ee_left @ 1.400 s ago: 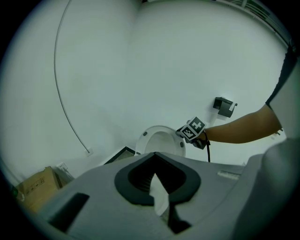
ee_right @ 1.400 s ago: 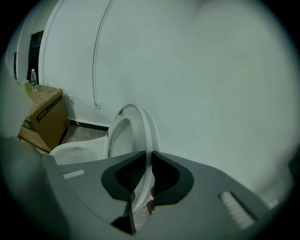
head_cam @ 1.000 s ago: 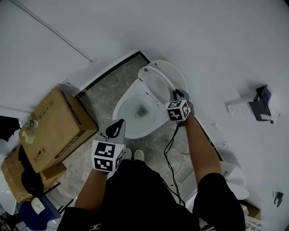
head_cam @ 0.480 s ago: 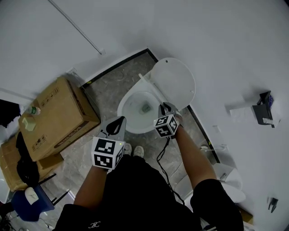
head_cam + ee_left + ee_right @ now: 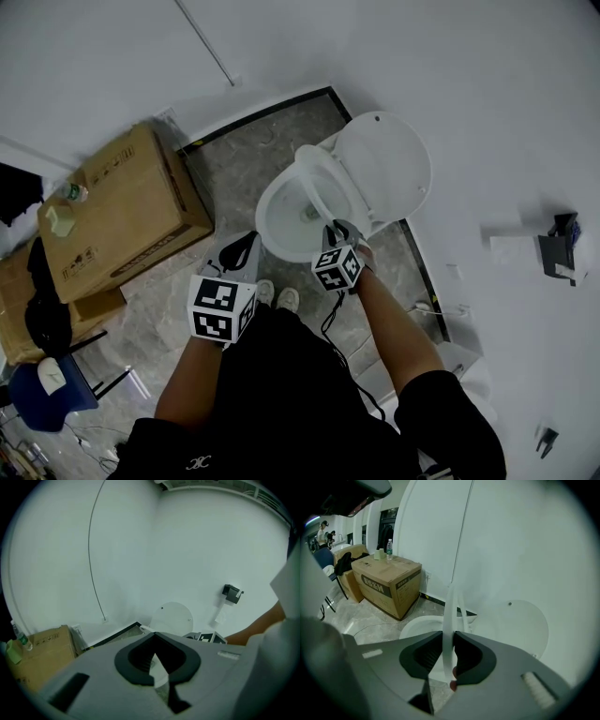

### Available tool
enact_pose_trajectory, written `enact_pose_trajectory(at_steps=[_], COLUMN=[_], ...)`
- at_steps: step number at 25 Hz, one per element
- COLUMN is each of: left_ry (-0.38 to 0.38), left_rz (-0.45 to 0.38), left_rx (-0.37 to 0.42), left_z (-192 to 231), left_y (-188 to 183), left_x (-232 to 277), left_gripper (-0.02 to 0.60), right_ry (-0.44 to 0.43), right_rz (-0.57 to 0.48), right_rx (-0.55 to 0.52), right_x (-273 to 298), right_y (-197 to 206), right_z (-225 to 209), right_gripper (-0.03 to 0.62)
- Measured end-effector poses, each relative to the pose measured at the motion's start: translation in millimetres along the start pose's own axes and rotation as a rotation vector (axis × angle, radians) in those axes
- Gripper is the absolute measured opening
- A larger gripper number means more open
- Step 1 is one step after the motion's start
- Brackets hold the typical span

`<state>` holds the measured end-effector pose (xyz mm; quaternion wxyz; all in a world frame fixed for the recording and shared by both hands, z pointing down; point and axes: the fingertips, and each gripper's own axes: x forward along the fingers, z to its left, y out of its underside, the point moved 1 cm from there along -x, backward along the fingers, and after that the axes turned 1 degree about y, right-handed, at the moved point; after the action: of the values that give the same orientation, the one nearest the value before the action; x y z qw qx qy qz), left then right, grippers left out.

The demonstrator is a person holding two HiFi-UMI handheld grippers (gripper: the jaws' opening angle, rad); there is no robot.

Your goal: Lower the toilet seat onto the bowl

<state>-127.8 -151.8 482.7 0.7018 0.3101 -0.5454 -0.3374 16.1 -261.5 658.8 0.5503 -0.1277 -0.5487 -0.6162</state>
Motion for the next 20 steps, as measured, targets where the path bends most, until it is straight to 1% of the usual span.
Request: enact_pose_trajectory(at_steps=[5,12,20], left_ry=[-0.01,-0.03,-0.047], left_rz=[0.001,0.013,0.041], left_rx=[-0.041,-0.089,-0.117], left_z=[11,26,47], left_y=[16,39,63], left_x=[-4,-7,-3], left_gripper=[0.009,0.009,0.009], right_ry=[-0.031,-0.093,-0.156], right_rz=[0.028,0.067,0.107], right_rx=[-0.002,-0.016,-0.053], right_x=[9,26,52], right_y=[2,10,23], right_z=[25,71,116], right_gripper=[0.098,0.107,0.126])
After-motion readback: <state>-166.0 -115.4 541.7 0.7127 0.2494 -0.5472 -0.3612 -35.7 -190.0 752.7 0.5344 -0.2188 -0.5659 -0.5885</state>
